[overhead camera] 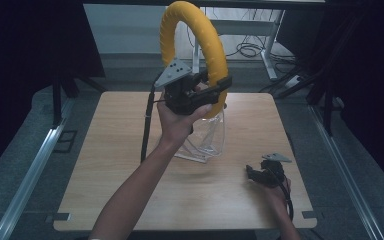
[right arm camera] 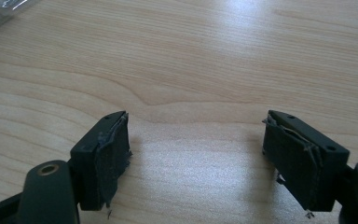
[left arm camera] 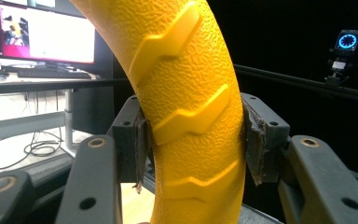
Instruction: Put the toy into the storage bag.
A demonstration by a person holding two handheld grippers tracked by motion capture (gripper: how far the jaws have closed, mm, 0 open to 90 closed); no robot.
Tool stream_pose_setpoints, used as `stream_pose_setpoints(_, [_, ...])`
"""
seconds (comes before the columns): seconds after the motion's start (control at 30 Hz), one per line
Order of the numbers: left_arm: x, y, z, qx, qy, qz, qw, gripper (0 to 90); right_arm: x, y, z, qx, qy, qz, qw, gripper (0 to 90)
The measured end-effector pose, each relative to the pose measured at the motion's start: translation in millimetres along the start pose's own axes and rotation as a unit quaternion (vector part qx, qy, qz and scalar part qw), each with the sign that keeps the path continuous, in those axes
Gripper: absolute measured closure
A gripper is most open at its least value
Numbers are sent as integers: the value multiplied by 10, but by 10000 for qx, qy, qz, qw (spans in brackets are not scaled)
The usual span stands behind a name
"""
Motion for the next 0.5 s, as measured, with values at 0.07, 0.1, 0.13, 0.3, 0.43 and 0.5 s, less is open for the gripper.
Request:
stream_pose_setpoints(0.07, [35, -7, -30, -21, 18, -16, 10000, 485, -1, 2, 0, 8, 2, 5, 10000, 227])
stream_pose_setpoints(0.1, [56, -12, -51, -41, 30, -23, 10000, 485, -1, 2, 0, 10, 2, 4, 10000, 227])
stream_pose_setpoints(0.13, [72, -15, -69, -53, 43, -30, 10000, 485, -1, 2, 0, 10, 1, 5, 10000, 227])
stream_pose_setpoints(0.3, [128, -27, -165, -125, 104, -73, 9998, 485, -2, 5, -2, 7, 7, 5, 10000, 227])
stream_pose_setpoints(0.43, [159, -30, -245, -196, 140, -105, 9997, 485, -3, 4, -3, -11, 13, -7, 10000, 228])
stream_pose_setpoints(0.5, [174, -27, -280, -248, 148, -116, 9995, 485, 0, 2, -2, -24, 7, -17, 10000, 228])
Point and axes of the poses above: each handheld gripper's, and its own axes: x roughly forward along the jaws, z roughly out of its top, y roughly to its left, the point moved 10 cm from there along x, roughly forward along the jaws, and after that the axes turned 13 degrees about x, right-handed, at the moved point
